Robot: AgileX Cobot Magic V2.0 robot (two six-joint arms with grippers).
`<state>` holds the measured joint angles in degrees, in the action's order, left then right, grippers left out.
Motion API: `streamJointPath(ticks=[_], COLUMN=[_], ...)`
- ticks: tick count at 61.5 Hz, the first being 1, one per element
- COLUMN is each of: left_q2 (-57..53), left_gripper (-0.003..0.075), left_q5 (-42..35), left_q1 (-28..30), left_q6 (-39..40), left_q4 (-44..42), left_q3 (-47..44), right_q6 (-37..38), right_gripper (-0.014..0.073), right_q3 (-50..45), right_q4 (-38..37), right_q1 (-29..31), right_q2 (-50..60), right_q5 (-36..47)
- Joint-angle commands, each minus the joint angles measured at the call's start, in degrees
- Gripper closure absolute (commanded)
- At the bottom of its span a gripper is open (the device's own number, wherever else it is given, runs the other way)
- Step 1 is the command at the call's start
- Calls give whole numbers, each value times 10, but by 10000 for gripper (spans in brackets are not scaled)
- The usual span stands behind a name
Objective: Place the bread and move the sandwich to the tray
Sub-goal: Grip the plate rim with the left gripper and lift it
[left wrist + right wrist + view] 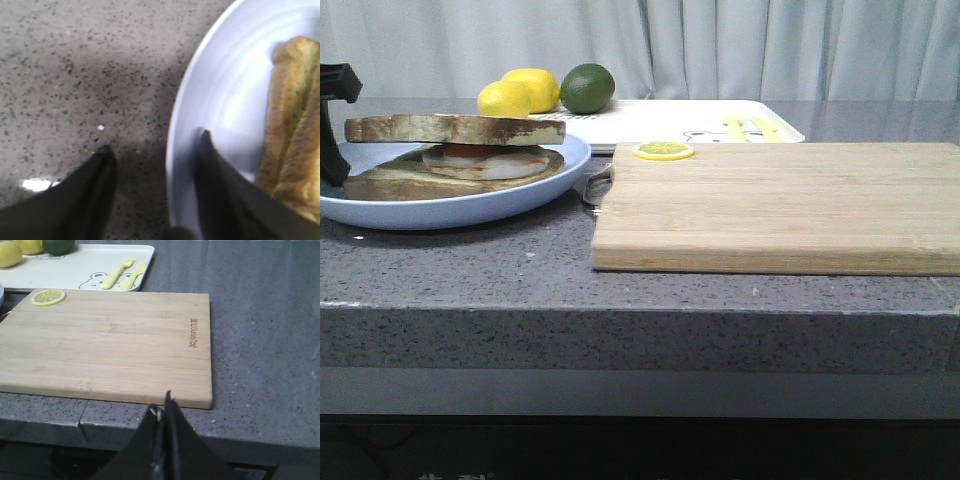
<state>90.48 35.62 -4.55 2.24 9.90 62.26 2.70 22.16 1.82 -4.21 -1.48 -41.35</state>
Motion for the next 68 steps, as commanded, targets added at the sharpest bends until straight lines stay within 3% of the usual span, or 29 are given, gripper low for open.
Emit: streamJointPath(ticks=[1, 6, 24, 32, 47, 68], left_q2=[-15, -15, -31, -51, -51, 26], left_gripper=[625, 739, 740, 740, 740, 741], left_q5=[-21, -21, -5, 8, 109, 137], left_q1=[-1, -1, 19, 65, 121, 105], left_q6=[3, 2, -2, -69, -218, -210], left_q4=[-3, -3, 38, 161, 367, 388], left_q3=[16, 16, 32, 60, 121, 276], right_q6=[-2, -2, -2, -2, -2, -2], right_gripper=[654, 654, 654, 654, 654, 654], right_q3=[13, 13, 13, 13, 13, 13], right_q4=[-1, -1, -1, -1, -1, -1], right_q1=[1, 1, 1, 1, 1, 1], right_q2=[-8, -8, -8, -8, -8, -8], right_q5=[43, 43, 43, 43, 43, 42])
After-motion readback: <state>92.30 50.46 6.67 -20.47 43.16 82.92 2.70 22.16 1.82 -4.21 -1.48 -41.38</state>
